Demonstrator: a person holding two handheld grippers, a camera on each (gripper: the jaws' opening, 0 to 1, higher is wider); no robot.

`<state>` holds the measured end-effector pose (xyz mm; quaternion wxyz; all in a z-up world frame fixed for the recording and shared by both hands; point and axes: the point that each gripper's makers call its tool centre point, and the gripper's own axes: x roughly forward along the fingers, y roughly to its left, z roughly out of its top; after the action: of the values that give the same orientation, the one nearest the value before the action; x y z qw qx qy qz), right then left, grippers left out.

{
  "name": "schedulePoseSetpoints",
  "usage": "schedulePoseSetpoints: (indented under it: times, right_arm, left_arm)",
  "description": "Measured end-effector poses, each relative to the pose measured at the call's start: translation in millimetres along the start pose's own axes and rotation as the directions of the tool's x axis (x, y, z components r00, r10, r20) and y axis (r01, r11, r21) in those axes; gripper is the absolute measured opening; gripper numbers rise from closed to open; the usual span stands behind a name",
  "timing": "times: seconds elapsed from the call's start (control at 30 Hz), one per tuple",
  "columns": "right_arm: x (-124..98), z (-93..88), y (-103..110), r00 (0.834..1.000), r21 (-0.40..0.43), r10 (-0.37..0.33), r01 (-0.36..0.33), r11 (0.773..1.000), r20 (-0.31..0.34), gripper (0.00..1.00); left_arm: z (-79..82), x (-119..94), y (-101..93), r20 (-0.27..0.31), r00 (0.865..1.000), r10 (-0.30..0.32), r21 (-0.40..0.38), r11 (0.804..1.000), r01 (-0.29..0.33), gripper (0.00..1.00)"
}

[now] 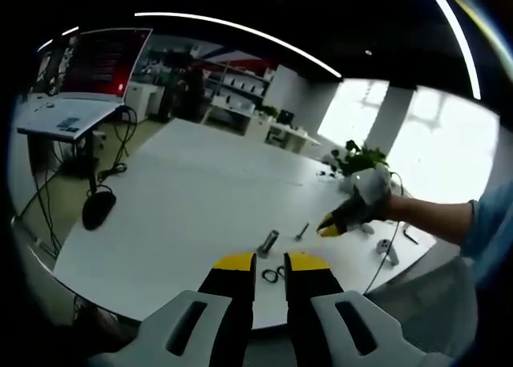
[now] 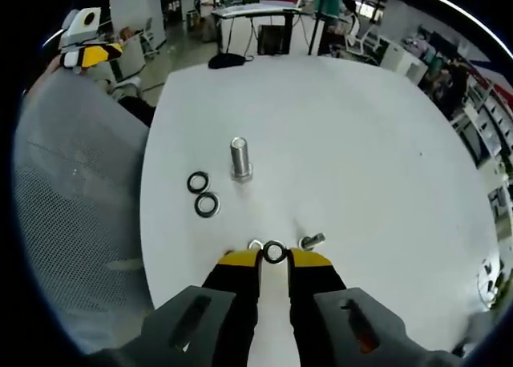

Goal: Place the washer onto the threaded stud by aligning its center hole with the stud, sliding it down to the base, and recovering from edge contact or off-axis alignment until the washer reaches the visible bottom stop.

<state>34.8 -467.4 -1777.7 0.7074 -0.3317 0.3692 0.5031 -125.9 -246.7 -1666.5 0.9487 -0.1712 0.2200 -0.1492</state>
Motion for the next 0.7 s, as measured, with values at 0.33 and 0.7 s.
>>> schedulePoseSetpoints:
  times: [0.33,0.7]
  right_arm:
    - [0,-1.3,-25,0.994,0.037,-0.1,0.098,0.994,0.034,0.14]
    - [2,14.4,-39,0.984,0.03,-0.16,0.158,0.987,0.074,0.14]
  left_arm:
    - [-0.5,1,0.0,-0.006,1.0,-0.002,0.002,1.0,0.002,0.11]
    - [-1.2,0,0.7,-0.01,1.0,0.002,0.004,1.0,-0.002,0.11]
